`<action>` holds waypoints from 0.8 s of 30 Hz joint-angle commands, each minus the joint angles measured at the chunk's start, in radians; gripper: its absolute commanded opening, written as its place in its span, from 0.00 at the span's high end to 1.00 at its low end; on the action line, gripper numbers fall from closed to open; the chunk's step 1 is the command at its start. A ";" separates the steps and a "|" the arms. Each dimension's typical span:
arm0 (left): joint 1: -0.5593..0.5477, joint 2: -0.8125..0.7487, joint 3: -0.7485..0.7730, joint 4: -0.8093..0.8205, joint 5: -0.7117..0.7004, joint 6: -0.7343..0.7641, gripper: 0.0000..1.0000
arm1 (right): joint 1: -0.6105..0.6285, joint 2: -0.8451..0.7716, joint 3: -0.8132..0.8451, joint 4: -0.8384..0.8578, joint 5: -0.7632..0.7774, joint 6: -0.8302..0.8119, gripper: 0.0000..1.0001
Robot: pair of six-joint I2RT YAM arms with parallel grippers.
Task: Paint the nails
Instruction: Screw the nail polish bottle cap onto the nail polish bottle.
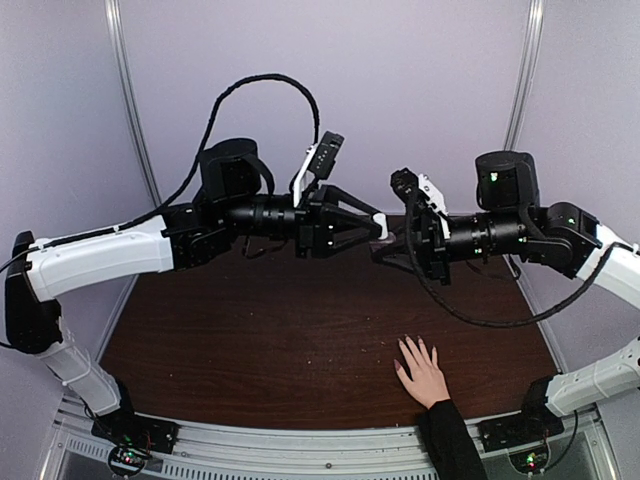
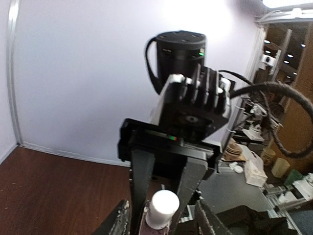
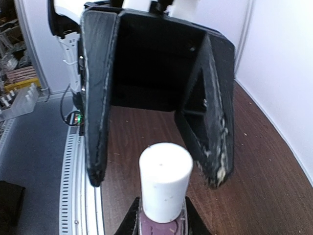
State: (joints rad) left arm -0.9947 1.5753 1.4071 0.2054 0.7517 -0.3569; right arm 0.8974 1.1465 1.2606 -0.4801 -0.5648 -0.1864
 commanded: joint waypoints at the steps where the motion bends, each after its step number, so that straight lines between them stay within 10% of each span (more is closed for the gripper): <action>1: -0.001 -0.053 -0.025 -0.037 -0.312 0.033 0.55 | 0.000 -0.004 0.012 0.035 0.239 0.036 1.00; 24: -0.081 0.077 0.100 -0.033 -0.646 0.015 0.62 | 0.005 0.058 0.008 0.064 0.488 0.142 1.00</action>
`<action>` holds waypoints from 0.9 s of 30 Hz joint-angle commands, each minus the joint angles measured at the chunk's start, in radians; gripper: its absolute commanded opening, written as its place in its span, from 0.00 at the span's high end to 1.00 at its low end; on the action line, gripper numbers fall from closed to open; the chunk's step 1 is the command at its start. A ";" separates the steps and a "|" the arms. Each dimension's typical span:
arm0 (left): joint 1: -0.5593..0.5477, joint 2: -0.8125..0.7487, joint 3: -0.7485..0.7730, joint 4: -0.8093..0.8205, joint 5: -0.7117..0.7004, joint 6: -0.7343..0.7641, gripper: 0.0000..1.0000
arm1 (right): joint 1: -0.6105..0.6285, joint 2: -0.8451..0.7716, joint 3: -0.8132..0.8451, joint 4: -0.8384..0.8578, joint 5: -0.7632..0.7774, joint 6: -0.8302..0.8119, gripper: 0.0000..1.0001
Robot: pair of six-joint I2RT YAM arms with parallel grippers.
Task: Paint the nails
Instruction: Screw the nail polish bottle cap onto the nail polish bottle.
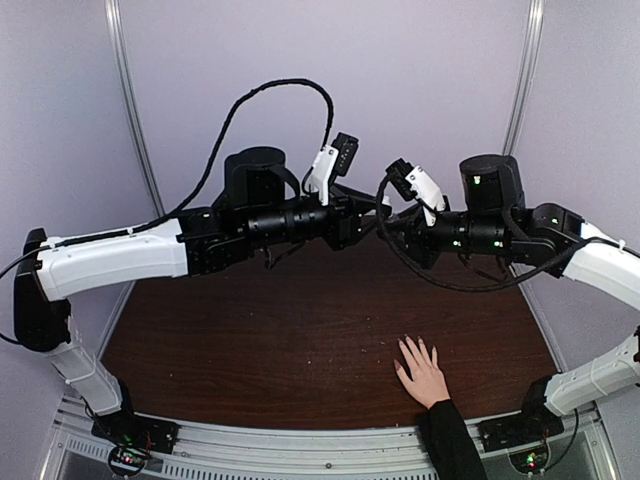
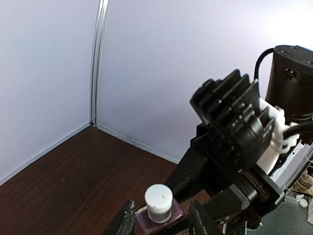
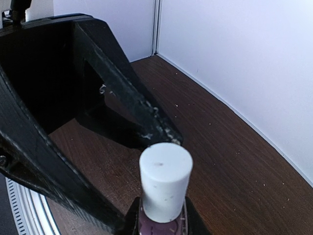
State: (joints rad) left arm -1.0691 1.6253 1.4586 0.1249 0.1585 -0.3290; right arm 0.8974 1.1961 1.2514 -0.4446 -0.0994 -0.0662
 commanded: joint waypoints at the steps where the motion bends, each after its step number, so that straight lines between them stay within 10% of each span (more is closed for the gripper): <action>1: -0.006 0.033 0.057 0.038 -0.058 -0.014 0.63 | 0.006 0.009 0.017 0.029 0.023 0.022 1.00; 18: -0.004 0.024 0.024 0.043 0.057 -0.011 0.94 | 0.005 -0.021 0.028 0.026 -0.052 -0.014 1.00; 27: 0.015 0.002 -0.011 0.065 0.370 0.000 0.98 | -0.006 -0.069 0.021 0.048 -0.322 -0.059 1.00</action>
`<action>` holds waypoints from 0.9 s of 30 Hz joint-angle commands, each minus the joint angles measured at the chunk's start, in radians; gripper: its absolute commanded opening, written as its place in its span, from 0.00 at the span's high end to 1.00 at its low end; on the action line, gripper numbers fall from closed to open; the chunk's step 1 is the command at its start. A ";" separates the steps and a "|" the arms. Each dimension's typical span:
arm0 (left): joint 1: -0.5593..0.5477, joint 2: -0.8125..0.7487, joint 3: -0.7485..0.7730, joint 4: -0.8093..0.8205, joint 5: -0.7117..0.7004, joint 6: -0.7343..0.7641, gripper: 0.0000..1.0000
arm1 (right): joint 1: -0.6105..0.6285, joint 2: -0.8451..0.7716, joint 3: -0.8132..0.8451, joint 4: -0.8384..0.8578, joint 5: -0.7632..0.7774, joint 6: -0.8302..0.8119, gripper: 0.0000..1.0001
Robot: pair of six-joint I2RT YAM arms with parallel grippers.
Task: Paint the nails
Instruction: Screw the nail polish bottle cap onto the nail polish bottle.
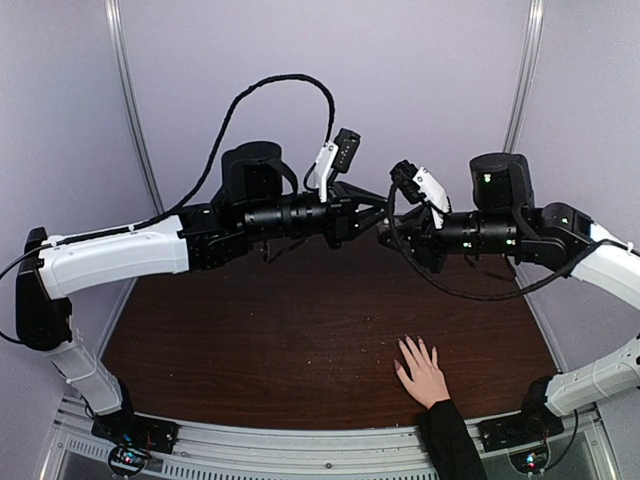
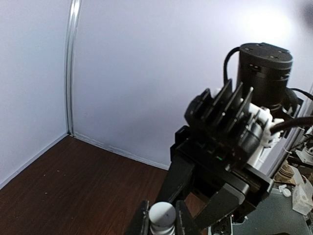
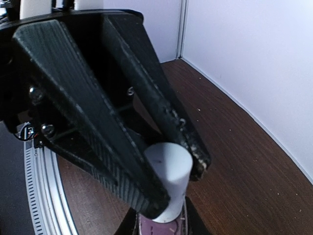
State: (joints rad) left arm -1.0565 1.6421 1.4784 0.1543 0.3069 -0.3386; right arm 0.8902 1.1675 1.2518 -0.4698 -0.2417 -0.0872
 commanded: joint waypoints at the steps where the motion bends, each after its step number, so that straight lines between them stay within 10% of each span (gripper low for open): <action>1: 0.003 -0.014 -0.038 0.047 0.268 0.010 0.98 | 0.000 -0.044 0.020 0.075 -0.214 -0.044 1.00; 27: 0.003 0.070 -0.037 0.371 0.892 -0.152 1.00 | -0.001 -0.035 0.080 0.194 -0.775 -0.092 1.00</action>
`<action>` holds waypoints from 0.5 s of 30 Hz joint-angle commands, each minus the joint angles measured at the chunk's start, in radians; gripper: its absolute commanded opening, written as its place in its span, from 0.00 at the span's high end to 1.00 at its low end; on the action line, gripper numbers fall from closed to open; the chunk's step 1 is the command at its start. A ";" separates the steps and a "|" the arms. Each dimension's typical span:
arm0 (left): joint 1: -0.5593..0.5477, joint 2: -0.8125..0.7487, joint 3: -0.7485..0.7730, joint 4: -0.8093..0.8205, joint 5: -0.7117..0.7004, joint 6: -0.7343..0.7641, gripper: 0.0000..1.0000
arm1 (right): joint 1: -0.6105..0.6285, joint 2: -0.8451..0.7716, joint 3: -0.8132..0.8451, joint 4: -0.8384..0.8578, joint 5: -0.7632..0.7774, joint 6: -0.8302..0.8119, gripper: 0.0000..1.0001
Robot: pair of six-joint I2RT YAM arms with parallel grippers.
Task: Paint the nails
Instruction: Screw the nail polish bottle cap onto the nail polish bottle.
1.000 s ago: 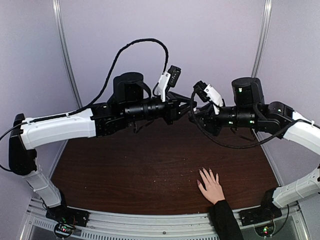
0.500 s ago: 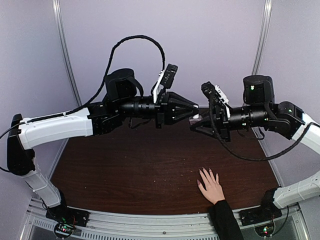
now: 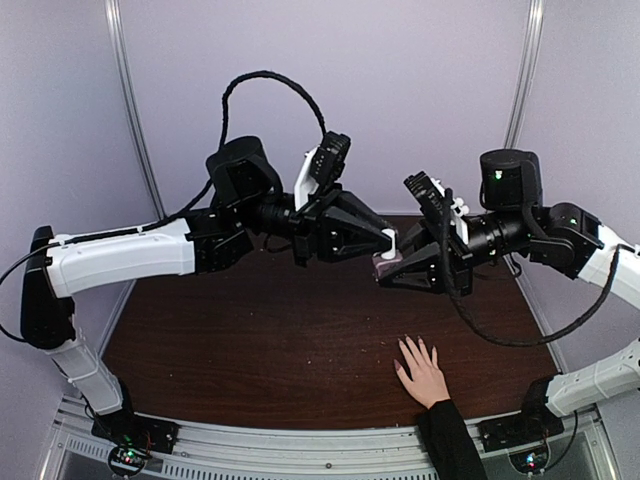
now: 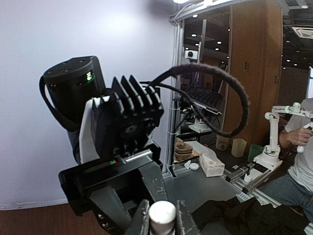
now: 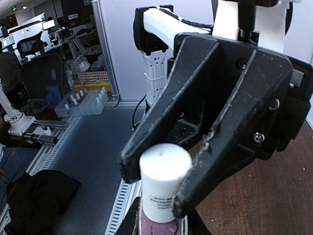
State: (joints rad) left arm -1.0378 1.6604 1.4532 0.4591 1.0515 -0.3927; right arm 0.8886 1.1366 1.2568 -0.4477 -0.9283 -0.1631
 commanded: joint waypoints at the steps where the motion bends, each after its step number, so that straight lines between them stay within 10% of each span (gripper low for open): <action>1: -0.014 0.052 -0.009 0.071 0.158 -0.103 1.00 | 0.001 -0.003 0.078 0.170 -0.091 -0.016 1.00; 6: 0.021 0.023 -0.022 0.031 0.118 -0.079 0.96 | 0.001 -0.010 0.074 0.144 -0.075 -0.033 1.00; 15: 0.082 -0.065 -0.056 -0.074 -0.020 0.004 0.53 | -0.001 -0.031 0.044 0.095 0.019 -0.057 1.00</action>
State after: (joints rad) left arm -0.9878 1.6577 1.4227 0.4843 1.1046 -0.4438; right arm 0.8913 1.1400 1.2743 -0.4080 -0.9562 -0.1909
